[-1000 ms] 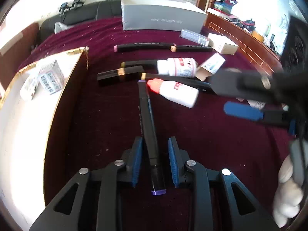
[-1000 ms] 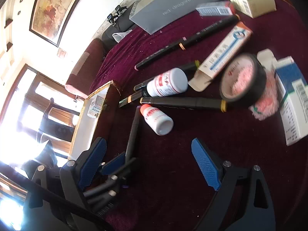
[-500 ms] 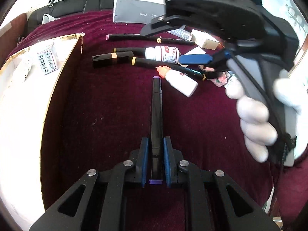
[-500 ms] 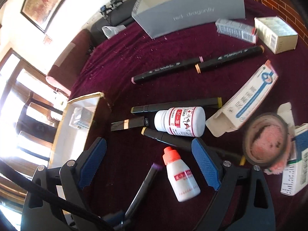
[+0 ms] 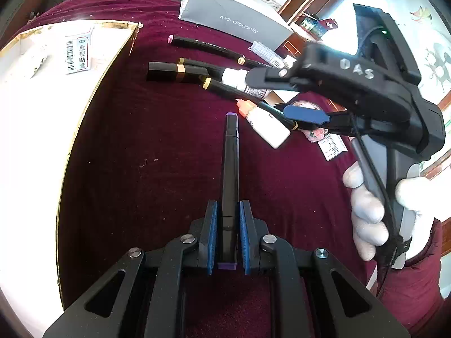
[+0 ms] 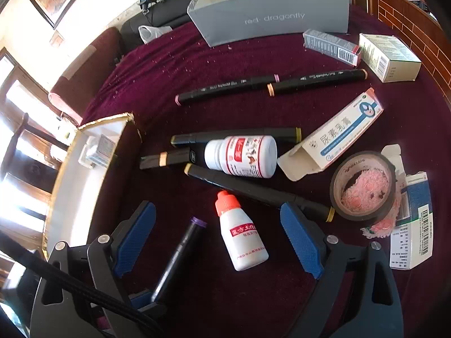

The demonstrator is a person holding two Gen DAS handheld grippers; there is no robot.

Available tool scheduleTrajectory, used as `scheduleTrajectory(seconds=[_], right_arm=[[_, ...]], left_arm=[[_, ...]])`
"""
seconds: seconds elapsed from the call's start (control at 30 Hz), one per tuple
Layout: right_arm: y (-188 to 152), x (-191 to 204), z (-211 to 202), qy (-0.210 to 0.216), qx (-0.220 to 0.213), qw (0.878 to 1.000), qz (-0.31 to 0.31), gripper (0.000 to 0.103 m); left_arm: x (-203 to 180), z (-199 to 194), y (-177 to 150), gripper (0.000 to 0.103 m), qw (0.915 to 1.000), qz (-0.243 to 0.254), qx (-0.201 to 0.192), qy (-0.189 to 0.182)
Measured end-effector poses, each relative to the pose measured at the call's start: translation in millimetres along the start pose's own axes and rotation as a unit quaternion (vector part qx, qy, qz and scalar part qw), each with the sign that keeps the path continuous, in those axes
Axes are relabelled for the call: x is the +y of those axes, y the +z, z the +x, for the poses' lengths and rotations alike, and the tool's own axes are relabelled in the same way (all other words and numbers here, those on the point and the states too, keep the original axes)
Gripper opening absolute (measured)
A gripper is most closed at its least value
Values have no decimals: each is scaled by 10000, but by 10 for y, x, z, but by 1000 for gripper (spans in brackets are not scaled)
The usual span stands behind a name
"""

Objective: Organize objects
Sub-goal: 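Grasp the purple-capped black marker with the left tool while the right tool grasps the orange-capped dropper bottle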

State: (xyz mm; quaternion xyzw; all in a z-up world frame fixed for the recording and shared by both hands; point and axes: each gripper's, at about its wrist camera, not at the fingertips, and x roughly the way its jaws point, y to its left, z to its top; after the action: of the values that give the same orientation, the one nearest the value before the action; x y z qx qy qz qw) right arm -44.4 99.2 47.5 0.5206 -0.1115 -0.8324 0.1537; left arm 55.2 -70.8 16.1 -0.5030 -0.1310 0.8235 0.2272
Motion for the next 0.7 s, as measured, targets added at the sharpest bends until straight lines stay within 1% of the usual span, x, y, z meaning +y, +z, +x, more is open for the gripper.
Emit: scheduleTrajectory(seconds=[0.07, 0.1, 0.17, 0.23, 0.27, 0.33, 0.37, 0.47, 0.5, 0.53, 0.57, 0.6, 0.7], right_arm=[[-16, 30, 46, -161, 46, 9998, -144, 90], [-29, 58, 73, -316, 76, 9991, -267, 87], [-50, 97, 103, -510, 106, 9976, -454, 79], [-67, 105, 128, -724, 134, 9958, -552, 66], [-79, 108, 132, -794, 124, 9950, -594, 62], [-96, 107, 154, -994, 140, 9927, -670, 49], [-111, 101, 165, -1057, 162, 9919, -680, 47], [-151, 93, 186, -1219, 221, 9897, -719, 39], [-167, 97, 190, -1285, 222, 9886, -750, 38], [-173, 109, 186, -1337, 209, 9878, -772, 35], [-169, 114, 193, -1366, 222, 9872, -791, 32], [-176, 125, 191, -1405, 231, 9866, -792, 30], [-184, 150, 197, -1449, 245, 9860, -789, 27]], left_arm=[[-1, 17, 15, 12, 10000, 8, -4, 58], [-25, 29, 28, 12, 9999, 49, 0, 121], [-85, 54, 54, 12, 9995, 166, -2, 283], [-164, 87, 76, 12, 9982, 334, -27, 494], [-222, 120, 96, 13, 9970, 453, -42, 633], [-285, 163, 124, 15, 9951, 579, -57, 804], [-315, 183, 133, 17, 9945, 611, -56, 851], [-379, 206, 153, 32, 9941, 665, -22, 862], [-392, 211, 160, 34, 9942, 722, 19, 800], [-397, 213, 168, 39, 9945, 708, 29, 774], [-400, 219, 184, 42, 9947, 697, 37, 752], [-403, 224, 196, 42, 9946, 700, 40, 764], [-430, 250, 224, 49, 9930, 768, 37, 899]])
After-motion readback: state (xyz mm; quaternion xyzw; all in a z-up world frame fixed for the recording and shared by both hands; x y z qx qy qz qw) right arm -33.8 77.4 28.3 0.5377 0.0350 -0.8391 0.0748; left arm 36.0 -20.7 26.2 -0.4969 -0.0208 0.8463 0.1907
